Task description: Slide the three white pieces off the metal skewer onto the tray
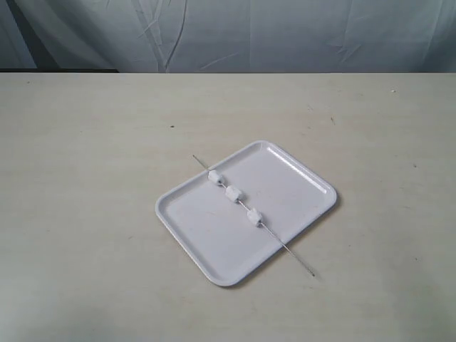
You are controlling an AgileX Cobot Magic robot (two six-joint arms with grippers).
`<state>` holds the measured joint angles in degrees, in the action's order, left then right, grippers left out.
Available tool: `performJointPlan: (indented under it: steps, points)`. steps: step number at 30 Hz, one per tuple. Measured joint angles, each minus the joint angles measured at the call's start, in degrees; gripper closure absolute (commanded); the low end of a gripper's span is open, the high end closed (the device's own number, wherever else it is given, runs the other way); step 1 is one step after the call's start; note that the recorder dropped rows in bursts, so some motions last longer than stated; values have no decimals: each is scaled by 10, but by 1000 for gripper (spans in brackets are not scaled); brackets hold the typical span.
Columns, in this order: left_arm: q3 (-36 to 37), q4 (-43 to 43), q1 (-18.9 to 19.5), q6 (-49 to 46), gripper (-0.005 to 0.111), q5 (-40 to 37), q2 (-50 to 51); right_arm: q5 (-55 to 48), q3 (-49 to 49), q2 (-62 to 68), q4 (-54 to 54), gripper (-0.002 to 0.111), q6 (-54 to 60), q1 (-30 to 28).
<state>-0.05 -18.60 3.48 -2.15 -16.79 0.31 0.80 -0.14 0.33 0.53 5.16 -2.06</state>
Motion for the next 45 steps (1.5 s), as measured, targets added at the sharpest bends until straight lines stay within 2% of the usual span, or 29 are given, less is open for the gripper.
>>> performJointPlan:
  steps: [8, 20, 28, 30, 35, 38, 45]
  points:
    - [0, -133, 0, 0, 107, 59, 0, 19, 0, 0, 2, 109, -1, 0]
    - [0, -144, 0, -3, 107, 266, 0, 28, 0, 0, 29, 109, -10, 0]
    - [0, -144, 0, -3, 107, 307, 0, 47, 0, 0, 29, 109, -10, 0]
    - [0, -144, 0, 31, 107, 340, 0, 59, 0, 0, 29, 109, -10, 0]
    - [0, -144, 0, 241, 107, 469, -1, 79, 0, 0, 50, 109, -13, 0]
    - [0, -144, 0, 292, 107, 539, -1, 92, 0, 0, 92, 109, -13, 0]
    - [0, -133, 0, 352, 107, 538, -1, 98, 0, 0, 200, 109, -13, 0]
